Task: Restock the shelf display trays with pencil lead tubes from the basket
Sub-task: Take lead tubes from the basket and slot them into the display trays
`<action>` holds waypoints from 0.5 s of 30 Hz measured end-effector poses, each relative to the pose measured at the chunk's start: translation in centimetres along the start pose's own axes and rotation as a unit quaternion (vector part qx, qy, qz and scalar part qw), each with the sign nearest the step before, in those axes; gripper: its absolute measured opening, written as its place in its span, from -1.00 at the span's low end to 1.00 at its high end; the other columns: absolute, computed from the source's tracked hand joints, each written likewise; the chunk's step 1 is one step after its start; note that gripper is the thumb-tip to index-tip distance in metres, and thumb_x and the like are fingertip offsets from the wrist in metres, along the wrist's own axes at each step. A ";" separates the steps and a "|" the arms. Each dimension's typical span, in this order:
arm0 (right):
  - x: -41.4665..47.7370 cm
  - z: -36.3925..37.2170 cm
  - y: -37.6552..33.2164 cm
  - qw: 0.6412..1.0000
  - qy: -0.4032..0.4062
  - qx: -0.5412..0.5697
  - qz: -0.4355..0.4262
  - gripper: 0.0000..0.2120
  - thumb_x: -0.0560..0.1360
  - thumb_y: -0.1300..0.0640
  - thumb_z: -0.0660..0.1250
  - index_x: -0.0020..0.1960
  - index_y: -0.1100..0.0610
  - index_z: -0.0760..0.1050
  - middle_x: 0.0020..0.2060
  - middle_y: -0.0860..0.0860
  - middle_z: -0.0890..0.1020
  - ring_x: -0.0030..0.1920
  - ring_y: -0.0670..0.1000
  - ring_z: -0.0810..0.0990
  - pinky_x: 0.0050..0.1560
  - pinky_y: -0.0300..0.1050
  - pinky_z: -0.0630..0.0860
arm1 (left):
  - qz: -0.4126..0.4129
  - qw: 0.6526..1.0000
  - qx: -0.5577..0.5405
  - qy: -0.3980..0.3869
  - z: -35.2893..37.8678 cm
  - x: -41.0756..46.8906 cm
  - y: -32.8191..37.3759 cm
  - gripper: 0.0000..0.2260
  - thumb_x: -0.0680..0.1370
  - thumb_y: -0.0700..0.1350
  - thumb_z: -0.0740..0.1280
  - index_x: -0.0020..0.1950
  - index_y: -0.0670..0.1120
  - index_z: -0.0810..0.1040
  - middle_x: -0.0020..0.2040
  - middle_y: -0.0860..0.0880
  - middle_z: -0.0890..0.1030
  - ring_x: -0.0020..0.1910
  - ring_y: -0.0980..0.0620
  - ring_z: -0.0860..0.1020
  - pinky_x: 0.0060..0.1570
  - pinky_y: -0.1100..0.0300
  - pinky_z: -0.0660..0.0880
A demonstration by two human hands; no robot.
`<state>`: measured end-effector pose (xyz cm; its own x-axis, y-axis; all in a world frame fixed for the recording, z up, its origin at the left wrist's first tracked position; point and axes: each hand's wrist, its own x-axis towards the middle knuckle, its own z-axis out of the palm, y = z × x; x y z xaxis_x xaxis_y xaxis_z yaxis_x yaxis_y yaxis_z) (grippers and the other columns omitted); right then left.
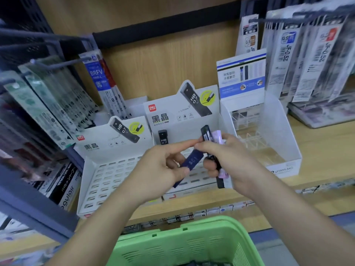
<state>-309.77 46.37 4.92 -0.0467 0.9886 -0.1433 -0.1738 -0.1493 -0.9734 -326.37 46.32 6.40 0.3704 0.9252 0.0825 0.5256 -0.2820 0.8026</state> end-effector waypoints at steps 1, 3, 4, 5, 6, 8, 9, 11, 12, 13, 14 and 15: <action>0.3 -0.8 -0.8 1.000 0.000 0.008 -0.003 -0.93 0.50 0.23 0.35 -0.14 0.12 0.48 -0.36 0.04 0.55 -0.54 -0.04 0.35 -0.53 -0.25 0.27 | 0.013 1.000 0.004 -0.002 0.1 0.7 0.6 -0.42 0.50 -0.33 0.37 0.10 0.42 0.52 -0.25 0.10 0.54 -0.39 0.10 0.47 -0.26 0.04 0.54; 1.0 -2.7 -2.2 0.998 0.003 0.065 -0.007 -0.92 0.51 0.25 0.25 -0.14 0.11 0.46 -0.32 0.04 0.58 -0.56 -0.04 0.32 -0.56 -0.29 0.25 | 0.044 0.999 0.021 -0.013 0.3 2.3 2.4 -0.42 0.52 -0.33 0.34 0.15 0.41 0.50 -0.24 0.14 0.50 -0.36 0.03 0.47 -0.28 0.08 0.52; 1.5 -3.6 -2.7 0.995 0.011 0.098 -0.009 -0.91 0.51 0.25 0.21 -0.13 0.11 0.45 -0.31 0.05 0.59 -0.58 -0.06 0.31 -0.57 -0.31 0.24 | 0.061 0.998 0.024 -0.010 0.5 3.2 3.4 -0.45 0.53 -0.34 0.33 0.20 0.35 0.51 -0.23 0.16 0.49 -0.34 -0.05 0.49 -0.27 0.11 0.52; 1.8 -4.6 -3.1 0.991 0.026 0.133 -0.010 -0.91 0.52 0.24 0.19 -0.11 0.11 0.43 -0.32 0.05 0.58 -0.59 -0.06 0.31 -0.59 -0.32 0.23 | 0.075 0.997 0.014 0.004 0.7 4.2 4.4 -0.48 0.52 -0.34 0.34 0.21 0.28 0.52 -0.23 0.15 0.49 -0.32 -0.12 0.51 -0.25 0.12 0.53; 2.2 -5.6 -3.3 0.985 0.046 0.168 -0.014 -0.92 0.53 0.24 0.19 -0.10 0.12 0.42 -0.33 0.05 0.57 -0.59 -0.07 0.31 -0.60 -0.33 0.24 | 0.086 0.996 -0.012 0.028 1.0 5.3 5.4 -0.53 0.50 -0.35 0.36 0.20 0.19 0.55 -0.24 0.10 0.51 -0.32 -0.14 0.52 -0.21 0.11 0.56; 2.7 -7.3 -3.2 0.969 0.092 0.228 -0.022 -0.91 0.56 0.24 0.21 -0.12 0.14 0.42 -0.36 0.06 0.56 -0.58 -0.08 0.36 -0.61 -0.32 0.28 | 0.095 0.989 -0.084 0.080 1.5 7.5 6.9 -0.64 0.47 -0.35 0.40 0.13 0.05 0.57 -0.28 -0.11 0.58 -0.33 -0.05 0.53 -0.15 0.06 0.61; 2.9 -7.9 -3.0 0.962 0.113 0.248 -0.018 -0.90 0.57 0.23 0.23 -0.13 0.15 0.44 -0.37 0.05 0.57 -0.57 -0.08 0.40 -0.60 -0.31 0.32 | 0.100 0.984 -0.104 0.104 1.9 8.6 7.4 -0.68 0.46 -0.35 0.41 0.09 0.02 0.55 -0.27 -0.19 0.61 -0.33 0.00 0.54 -0.18 0.07 0.61; 3.0 -8.8 -2.3 0.952 0.142 0.272 0.000 -0.85 0.60 0.19 0.24 -0.14 0.18 0.49 -0.39 0.05 0.61 -0.53 -0.06 0.51 -0.58 -0.29 0.40 | 0.109 0.977 -0.122 0.136 2.6 10.6 7.9 -0.72 0.46 -0.34 0.42 -0.01 0.01 0.50 -0.26 -0.15 0.66 -0.39 0.08 0.56 -0.34 0.11 0.56; 3.1 -9.0 -2.1 0.950 0.150 0.273 0.005 -0.84 0.60 0.17 0.25 -0.12 0.18 0.50 -0.38 0.05 0.63 -0.51 -0.04 0.55 -0.57 -0.29 0.42 | 0.108 0.975 -0.125 0.146 3.0 11.5 8.1 -0.73 0.47 -0.33 0.42 -0.05 0.01 0.47 -0.25 -0.09 0.67 -0.42 0.11 0.56 -0.44 0.15 0.53; 3.2 -9.2 -1.8 0.951 0.155 0.267 0.005 -0.87 0.61 0.17 0.25 -0.09 0.17 0.50 -0.35 0.06 0.66 -0.49 -0.03 0.59 -0.57 -0.29 0.42 | 0.104 0.975 -0.122 0.155 3.4 12.3 8.1 -0.73 0.47 -0.33 0.42 -0.08 0.01 0.45 -0.23 -0.06 0.68 -0.42 0.13 0.57 -0.50 0.22 0.47; 3.4 -9.3 -1.7 0.953 0.158 0.258 0.003 -0.90 0.61 0.16 0.25 -0.04 0.16 0.49 -0.31 0.05 0.67 -0.47 -0.02 0.61 -0.58 -0.30 0.40 | 0.098 0.975 -0.111 0.164 3.8 13.1 8.0 -0.73 0.47 -0.32 0.43 -0.10 0.03 0.44 -0.21 -0.06 0.68 -0.41 0.13 0.58 -0.52 0.27 0.44; 3.5 -9.3 -1.6 0.955 0.158 0.253 0.001 -0.92 0.61 0.15 0.25 0.00 0.16 0.48 -0.28 0.05 0.68 -0.45 -0.02 0.63 -0.59 -0.30 0.38 | 0.095 0.976 -0.091 0.173 4.2 13.7 7.7 -0.72 0.46 -0.31 0.44 -0.12 0.04 0.44 -0.21 -0.06 0.68 -0.38 0.11 0.60 -0.51 0.27 0.44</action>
<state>-300.47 50.26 4.34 0.2371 0.9331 -0.2704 -0.6303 -0.0640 -0.7737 -314.08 55.76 11.23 0.1512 0.9000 0.4089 0.3153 -0.4360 0.8429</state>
